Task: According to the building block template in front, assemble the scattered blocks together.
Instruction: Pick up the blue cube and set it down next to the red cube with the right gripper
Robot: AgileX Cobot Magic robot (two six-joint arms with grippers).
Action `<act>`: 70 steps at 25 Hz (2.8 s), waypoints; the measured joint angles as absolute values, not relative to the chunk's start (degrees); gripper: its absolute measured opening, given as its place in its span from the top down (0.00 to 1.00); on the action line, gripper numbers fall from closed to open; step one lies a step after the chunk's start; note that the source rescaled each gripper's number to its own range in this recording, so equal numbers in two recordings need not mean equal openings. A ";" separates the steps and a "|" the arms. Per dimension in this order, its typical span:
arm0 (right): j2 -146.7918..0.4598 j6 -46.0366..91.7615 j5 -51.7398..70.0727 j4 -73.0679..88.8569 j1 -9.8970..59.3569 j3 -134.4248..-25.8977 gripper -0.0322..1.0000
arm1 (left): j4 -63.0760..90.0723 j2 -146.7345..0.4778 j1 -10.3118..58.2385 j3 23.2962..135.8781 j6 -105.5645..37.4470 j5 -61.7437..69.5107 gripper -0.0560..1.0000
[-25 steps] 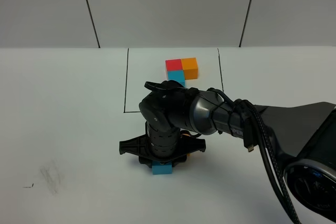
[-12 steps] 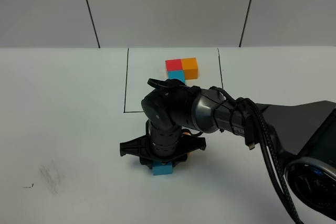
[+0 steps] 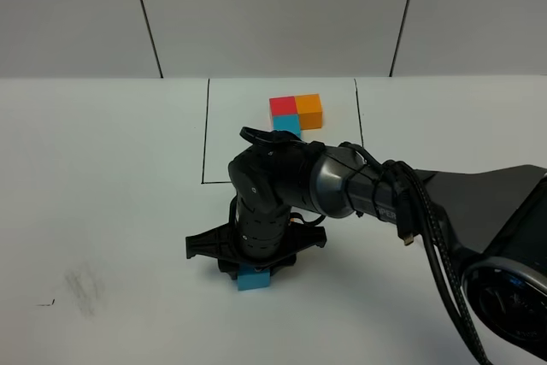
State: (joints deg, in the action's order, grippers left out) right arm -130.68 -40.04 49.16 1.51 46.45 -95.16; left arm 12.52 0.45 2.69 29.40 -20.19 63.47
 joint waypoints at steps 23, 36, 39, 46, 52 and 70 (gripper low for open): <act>-130.74 -42.88 50.71 -0.84 46.55 -95.21 0.78 | 12.46 0.45 2.69 29.40 -20.19 63.47 0.14; -130.79 -43.72 51.42 -1.67 46.37 -95.21 0.78 | 11.01 0.45 2.69 29.40 -20.19 63.47 0.14; -130.79 -43.88 51.42 -1.81 46.37 -95.21 0.78 | 10.99 0.45 2.69 29.40 -20.19 63.47 0.14; -130.79 -41.68 51.53 -1.84 46.37 -95.21 0.78 | 10.99 0.45 2.69 29.40 -20.19 63.47 0.14; -130.79 -39.72 51.78 -0.88 46.37 -95.21 0.78 | 10.99 0.45 2.69 29.40 -20.19 63.47 0.14; -130.90 -31.00 48.89 7.07 46.27 -95.28 0.02 | 10.88 0.45 2.69 29.40 -20.19 63.47 0.14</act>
